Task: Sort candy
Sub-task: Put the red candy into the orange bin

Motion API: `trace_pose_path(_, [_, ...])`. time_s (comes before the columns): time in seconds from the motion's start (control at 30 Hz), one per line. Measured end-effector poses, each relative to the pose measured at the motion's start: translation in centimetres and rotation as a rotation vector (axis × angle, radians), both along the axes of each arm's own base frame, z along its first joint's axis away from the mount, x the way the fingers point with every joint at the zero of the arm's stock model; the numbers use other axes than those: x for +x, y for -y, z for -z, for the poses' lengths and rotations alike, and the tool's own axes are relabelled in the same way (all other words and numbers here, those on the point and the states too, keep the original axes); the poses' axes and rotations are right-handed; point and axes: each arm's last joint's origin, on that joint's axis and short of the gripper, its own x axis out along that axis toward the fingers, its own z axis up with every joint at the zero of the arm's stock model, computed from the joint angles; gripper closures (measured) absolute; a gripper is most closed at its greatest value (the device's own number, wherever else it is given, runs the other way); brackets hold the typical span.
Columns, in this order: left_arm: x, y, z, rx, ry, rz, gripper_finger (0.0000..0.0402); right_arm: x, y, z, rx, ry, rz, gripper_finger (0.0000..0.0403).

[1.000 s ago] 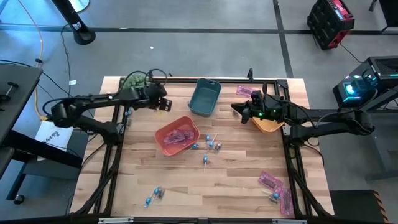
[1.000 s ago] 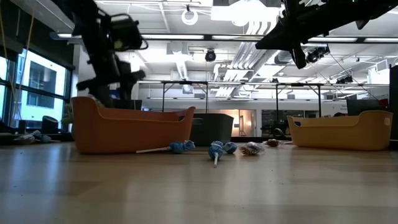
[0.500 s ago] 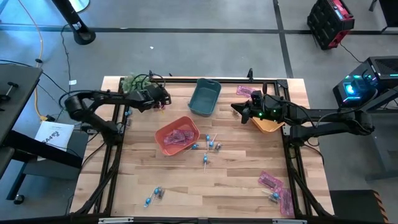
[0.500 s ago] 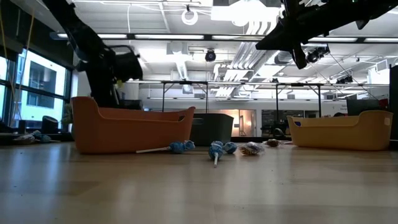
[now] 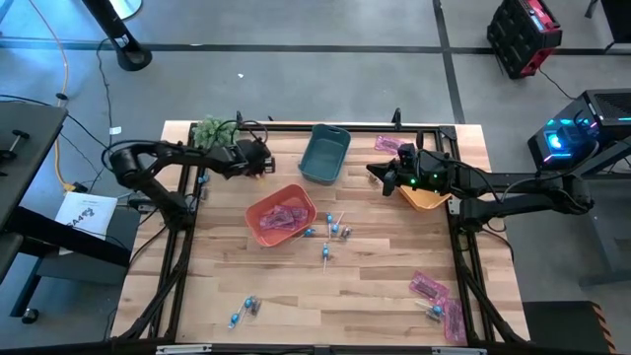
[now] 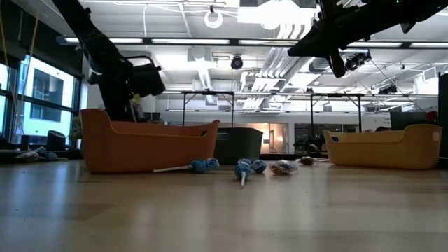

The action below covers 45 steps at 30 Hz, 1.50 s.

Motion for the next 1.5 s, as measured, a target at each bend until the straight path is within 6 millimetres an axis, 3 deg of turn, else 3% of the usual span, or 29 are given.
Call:
trace_pose_path(0.03, [0.0,0.3,-0.3,-0.007,0.004,0.038,0.0376,0.0,0.0,0.0,0.000,0.000,0.000,0.0403])
trace_pose_path(0.23, [-0.3,1.3,-3.6,0.073,0.073,0.132,0.0378,0.0,0.0,0.0,0.000,0.000,0.000,0.0403])
trace_pose_path(0.43, [-0.9,3.1,-10.7,0.286,0.252,0.300,0.0387,0.1,0.0,-0.4,0.036,0.062,0.011,0.0403])
trace_pose_path(0.53, [-0.7,4.8,-13.6,0.340,0.274,0.458,0.0387,0.2,0.0,-1.2,0.019,0.145,0.009,0.0403])
trace_pose_path(0.67, [0.8,7.9,-15.7,0.342,0.324,0.779,0.0391,0.3,0.1,-2.3,-0.007,0.251,0.006,0.0403])
trace_pose_path(0.73, [1.8,9.9,-16.0,0.329,0.344,0.960,0.0392,0.3,0.1,-2.6,-0.007,0.286,0.006,0.0403])
trace_pose_path(0.87, [2.6,13.3,-14.4,0.265,0.240,1.230,0.0378,0.3,0.0,-3.0,0.011,0.338,-0.014,0.0403])
trace_pose_path(1.13, [4.5,15.6,-11.0,0.114,0.132,1.336,0.0264,0.4,-0.4,-4.6,0.034,0.430,-0.133,0.0401])
trace_pose_path(1.33, [5.1,15.5,-10.6,0.019,0.175,1.285,0.0182,0.9,1.0,-6.8,-0.096,0.144,-0.008,0.0362])
trace_pose_path(1.5, [4.9,14.6,-12.4,0.020,0.211,1.223,0.0145,1.4,5.3,-8.2,-0.168,-0.198,0.212,0.0285])
